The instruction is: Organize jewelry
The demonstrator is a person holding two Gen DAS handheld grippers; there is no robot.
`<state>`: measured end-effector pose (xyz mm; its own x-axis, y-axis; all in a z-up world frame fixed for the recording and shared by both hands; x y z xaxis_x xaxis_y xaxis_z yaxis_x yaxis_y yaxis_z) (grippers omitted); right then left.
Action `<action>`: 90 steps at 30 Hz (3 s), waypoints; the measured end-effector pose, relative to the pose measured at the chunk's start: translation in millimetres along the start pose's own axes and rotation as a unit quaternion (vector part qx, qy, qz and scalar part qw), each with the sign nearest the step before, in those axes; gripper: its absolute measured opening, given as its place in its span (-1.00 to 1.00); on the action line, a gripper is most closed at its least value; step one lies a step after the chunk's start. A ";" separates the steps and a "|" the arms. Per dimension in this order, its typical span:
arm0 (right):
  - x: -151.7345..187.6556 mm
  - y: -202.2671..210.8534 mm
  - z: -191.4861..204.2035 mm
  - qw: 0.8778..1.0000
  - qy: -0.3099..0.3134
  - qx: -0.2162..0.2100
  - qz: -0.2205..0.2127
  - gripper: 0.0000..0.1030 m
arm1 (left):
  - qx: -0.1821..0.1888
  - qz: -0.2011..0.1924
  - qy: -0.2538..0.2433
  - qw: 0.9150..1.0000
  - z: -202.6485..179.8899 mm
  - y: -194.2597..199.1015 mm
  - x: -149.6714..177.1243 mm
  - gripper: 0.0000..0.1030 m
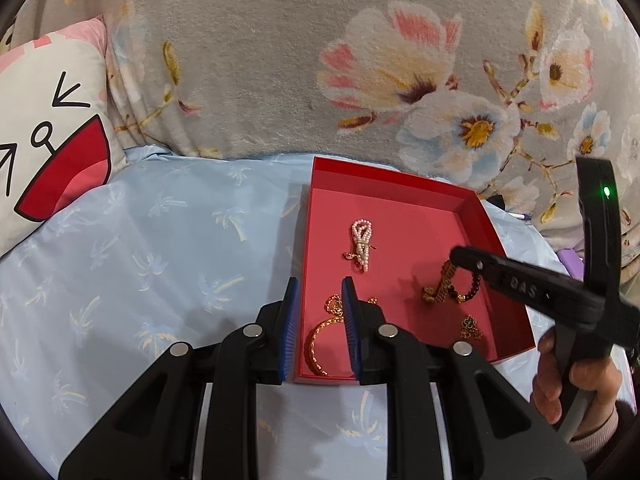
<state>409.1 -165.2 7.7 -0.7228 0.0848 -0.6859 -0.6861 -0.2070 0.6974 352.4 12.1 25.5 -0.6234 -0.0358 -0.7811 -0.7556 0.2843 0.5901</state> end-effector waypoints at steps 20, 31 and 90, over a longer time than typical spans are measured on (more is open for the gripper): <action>-15.2 27.9 -28.3 0.998 -0.004 0.041 -0.051 -0.38 | 0.000 0.006 0.002 1.000 -0.3 -2.4 4.0 -0.61; 75.6 89.1 -35.4 0.998 0.023 0.049 -0.042 -0.37 | 0.007 0.010 -0.008 1.000 -14.2 11.5 18.0 -0.61; 231.3 128.8 -16.1 0.999 -0.006 0.001 0.049 -0.98 | 0.031 0.094 -0.019 0.995 -32.5 85.1 174.2 0.13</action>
<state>154.9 -187.9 -64.5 -0.7879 0.0748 -0.6112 -0.6114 -0.2134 0.7620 173.0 -1.1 -53.7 -0.7441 0.0602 -0.6653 -0.6110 0.3415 0.7142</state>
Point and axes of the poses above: each gripper's, at about its wrist camera, not at the fingertips, and y roughly against the way its jaws point, z to its left, x to its underside, the point moved 8 cm from there along -y, roughly the way its jaws point
